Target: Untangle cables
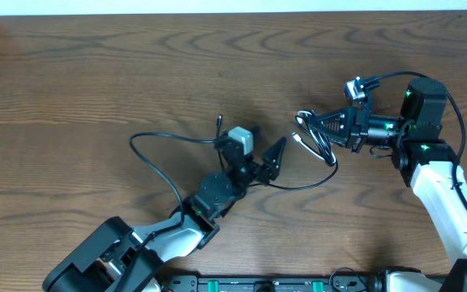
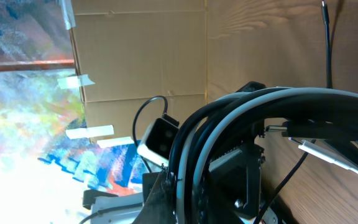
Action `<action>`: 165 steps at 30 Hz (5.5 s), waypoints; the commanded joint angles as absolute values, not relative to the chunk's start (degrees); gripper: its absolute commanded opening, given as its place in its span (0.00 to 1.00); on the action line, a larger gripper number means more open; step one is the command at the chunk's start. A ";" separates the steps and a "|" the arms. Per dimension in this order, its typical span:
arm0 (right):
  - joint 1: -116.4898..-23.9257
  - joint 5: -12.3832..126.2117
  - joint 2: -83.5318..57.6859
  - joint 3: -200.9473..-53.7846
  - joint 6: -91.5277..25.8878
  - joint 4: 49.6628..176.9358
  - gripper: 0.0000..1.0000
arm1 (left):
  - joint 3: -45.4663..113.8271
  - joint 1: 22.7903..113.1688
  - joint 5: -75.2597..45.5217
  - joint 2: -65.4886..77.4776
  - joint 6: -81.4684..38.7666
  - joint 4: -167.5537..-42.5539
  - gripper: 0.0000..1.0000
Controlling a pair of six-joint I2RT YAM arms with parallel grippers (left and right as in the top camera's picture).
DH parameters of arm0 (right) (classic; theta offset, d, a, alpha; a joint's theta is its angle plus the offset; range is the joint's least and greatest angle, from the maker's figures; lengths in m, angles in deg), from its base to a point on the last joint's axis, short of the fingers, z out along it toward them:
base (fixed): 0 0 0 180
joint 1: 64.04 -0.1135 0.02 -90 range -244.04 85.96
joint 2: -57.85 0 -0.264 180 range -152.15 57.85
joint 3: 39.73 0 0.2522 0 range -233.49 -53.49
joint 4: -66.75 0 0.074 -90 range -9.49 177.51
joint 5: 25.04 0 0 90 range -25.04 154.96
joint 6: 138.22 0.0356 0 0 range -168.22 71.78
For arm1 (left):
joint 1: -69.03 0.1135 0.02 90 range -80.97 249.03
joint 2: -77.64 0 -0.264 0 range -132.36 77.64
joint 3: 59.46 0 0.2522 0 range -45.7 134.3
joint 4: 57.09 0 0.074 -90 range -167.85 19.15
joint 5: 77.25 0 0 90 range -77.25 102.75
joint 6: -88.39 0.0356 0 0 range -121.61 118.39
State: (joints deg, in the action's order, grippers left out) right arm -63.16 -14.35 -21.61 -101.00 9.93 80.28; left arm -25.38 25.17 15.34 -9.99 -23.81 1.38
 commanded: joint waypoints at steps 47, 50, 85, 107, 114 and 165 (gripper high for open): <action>-64.97 -24.12 -21.33 -101.04 11.33 80.31 0.02 | -14.63 21.85 18.31 -12.75 -6.30 -2.47 0.29; -65.28 -23.66 -21.33 -101.04 11.31 80.28 0.01 | -14.63 21.85 18.31 -12.75 -6.30 -2.49 0.08; -65.21 25.91 -21.33 -101.04 -10.70 103.45 0.01 | -16.55 21.74 17.26 9.87 -6.37 -33.51 0.08; -65.28 6.22 -21.33 -101.04 -7.75 97.88 0.01 | -16.53 21.70 11.71 -8.35 -34.76 -27.08 0.71; -65.28 5.26 -21.33 -101.04 -7.53 98.08 0.01 | -16.53 21.70 11.91 -13.99 -41.60 -20.74 0.55; -68.27 40.45 -21.33 -101.04 -11.05 109.40 0.04 | -16.44 21.70 14.99 7.10 -31.57 -45.90 0.07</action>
